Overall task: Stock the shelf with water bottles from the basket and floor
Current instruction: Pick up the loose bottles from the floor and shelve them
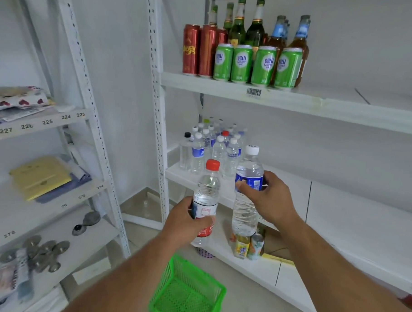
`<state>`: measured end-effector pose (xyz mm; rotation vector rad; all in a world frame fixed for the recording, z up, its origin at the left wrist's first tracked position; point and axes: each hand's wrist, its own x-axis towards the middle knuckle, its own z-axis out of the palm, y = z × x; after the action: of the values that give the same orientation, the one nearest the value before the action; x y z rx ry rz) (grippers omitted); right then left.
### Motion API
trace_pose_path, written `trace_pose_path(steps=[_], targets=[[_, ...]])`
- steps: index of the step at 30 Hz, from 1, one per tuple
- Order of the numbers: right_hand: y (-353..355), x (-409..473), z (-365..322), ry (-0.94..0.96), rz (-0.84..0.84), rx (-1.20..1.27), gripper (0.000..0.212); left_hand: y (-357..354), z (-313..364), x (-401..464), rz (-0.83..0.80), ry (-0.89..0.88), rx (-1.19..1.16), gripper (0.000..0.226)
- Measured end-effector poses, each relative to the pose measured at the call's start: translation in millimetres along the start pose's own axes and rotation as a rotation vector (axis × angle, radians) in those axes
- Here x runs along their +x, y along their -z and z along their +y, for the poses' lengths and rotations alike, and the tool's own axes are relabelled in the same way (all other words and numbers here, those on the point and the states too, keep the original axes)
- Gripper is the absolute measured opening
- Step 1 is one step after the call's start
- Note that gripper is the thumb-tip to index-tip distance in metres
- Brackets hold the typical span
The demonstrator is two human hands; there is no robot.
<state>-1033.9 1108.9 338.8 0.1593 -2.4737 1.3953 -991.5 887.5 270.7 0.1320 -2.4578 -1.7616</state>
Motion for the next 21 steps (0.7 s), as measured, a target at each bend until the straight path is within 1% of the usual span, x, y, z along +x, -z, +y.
trace_pose_path(steps=[6,12,17,21], targets=[[-27,62,24,-0.041,0.029,0.045,0.053,-6,0,69,-0.023,0.008,0.046,0.039],[-46,112,32,-0.086,0.024,0.007,0.052,-7,-4,130,-0.043,0.026,0.068,0.040],[-64,142,39,-0.129,0.040,-0.015,0.045,-5,-17,179,-0.061,0.029,0.059,0.040],[-85,161,43,-0.165,0.076,-0.027,0.039,2,-34,221,-0.116,0.033,0.055,0.047]])
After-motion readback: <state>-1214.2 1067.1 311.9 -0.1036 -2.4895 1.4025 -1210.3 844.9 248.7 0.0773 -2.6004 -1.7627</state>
